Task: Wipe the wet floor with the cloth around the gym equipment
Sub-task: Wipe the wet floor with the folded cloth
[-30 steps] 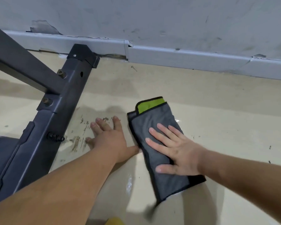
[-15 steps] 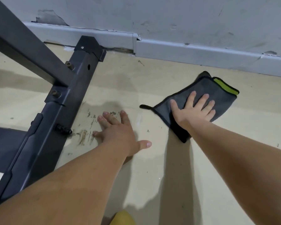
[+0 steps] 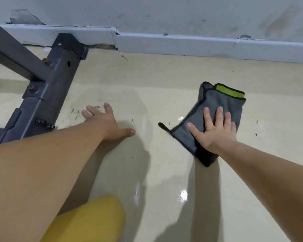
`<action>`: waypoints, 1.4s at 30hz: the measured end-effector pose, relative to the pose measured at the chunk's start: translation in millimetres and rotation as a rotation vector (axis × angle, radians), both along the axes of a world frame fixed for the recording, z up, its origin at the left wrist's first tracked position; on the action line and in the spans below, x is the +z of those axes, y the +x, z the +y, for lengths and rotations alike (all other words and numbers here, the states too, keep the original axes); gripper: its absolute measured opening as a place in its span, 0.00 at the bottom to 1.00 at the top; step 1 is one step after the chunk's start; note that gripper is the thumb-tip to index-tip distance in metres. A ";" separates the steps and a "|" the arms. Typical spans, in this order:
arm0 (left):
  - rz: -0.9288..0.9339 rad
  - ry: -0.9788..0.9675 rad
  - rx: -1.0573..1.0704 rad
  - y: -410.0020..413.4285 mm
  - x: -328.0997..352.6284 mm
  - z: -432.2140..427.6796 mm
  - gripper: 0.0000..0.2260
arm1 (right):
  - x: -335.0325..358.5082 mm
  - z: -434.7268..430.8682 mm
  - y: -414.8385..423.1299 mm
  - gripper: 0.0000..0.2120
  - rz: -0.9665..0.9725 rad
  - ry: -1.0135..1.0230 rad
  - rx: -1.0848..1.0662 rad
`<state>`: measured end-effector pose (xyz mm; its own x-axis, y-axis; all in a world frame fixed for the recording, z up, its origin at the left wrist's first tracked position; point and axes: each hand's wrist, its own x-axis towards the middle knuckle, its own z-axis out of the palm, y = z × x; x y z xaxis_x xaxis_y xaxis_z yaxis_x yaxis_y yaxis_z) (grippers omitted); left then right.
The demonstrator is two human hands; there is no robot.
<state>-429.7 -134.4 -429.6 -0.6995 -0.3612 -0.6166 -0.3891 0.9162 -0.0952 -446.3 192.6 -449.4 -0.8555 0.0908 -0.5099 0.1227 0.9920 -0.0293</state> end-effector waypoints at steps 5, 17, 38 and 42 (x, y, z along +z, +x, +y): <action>0.086 -0.141 -0.140 -1.3 22.0 34.7 0.60 | -3.8 17.4 97.1 0.45 0.079 -0.029 0.156; 0.307 0.504 -0.508 149.2 38.1 308.2 0.29 | 27.1 143.4 173.7 0.30 0.251 -0.498 0.382; 0.430 0.241 -0.946 123.5 -40.0 470.2 0.37 | 43.8 295.1 293.3 0.09 0.377 -0.358 -0.542; 0.464 0.426 -1.394 206.1 -48.9 465.4 0.35 | 47.1 311.9 312.1 0.06 0.404 -0.367 -0.623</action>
